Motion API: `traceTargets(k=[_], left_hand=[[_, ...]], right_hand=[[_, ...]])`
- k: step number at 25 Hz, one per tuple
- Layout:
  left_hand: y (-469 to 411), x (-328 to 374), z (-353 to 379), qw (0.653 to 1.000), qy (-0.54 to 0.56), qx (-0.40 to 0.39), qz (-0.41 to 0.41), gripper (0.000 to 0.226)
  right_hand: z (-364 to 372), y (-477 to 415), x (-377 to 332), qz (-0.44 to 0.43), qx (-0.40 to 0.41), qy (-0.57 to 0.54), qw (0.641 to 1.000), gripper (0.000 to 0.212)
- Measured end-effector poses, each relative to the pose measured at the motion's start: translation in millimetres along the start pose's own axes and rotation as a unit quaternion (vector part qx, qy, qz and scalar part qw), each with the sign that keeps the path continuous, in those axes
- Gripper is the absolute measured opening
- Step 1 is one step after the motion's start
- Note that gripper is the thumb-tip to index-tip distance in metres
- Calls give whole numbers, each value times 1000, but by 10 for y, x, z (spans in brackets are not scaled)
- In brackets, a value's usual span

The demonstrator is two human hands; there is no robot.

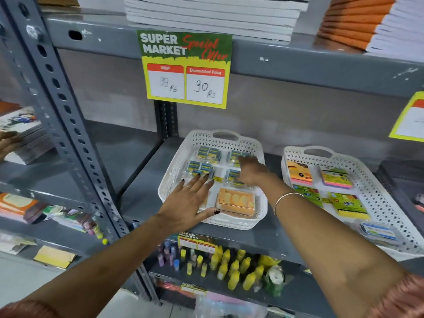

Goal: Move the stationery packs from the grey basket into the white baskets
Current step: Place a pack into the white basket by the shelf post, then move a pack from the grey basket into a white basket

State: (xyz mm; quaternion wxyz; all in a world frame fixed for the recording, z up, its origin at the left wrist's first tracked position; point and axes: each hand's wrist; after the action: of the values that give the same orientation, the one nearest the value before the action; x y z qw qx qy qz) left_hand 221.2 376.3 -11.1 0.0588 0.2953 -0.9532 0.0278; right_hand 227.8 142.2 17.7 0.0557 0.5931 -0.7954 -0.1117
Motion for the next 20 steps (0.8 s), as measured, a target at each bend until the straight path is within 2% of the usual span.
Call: traceTargets(k=[3, 6, 13, 17, 20], left_hand=[[-127, 50, -127, 998, -5, 0, 66, 100], [-384, 375, -244, 992, -1, 7, 124, 98], [-927, 1806, -52, 974, 33, 14, 225, 90], [-1391, 2888, 220, 967, 15, 2, 255, 77], [-1679, 3589, 425, 958, -23, -21, 286, 79]], right_hand=[[-200, 169, 252, 22, 87, -19, 996, 66], [-303, 453, 738, 72, 117, -49, 989, 60], [-124, 1258, 2360, 187, 89, -58, 977, 61], [37, 1715, 3417, 228, 76, -69, 968, 57], [165, 2023, 4109, 308, 79, -50, 947, 49]])
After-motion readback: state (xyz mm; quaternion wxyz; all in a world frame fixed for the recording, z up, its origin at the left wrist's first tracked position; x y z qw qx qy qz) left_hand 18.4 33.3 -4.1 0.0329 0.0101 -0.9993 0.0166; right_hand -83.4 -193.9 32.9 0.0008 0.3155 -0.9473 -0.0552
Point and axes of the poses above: each hand's wrist, its own y-axis away from the middle knuckle, its own z-axis out of the palm, x = y × z, and after that the axes turned 4 degrees about -x, right-handed
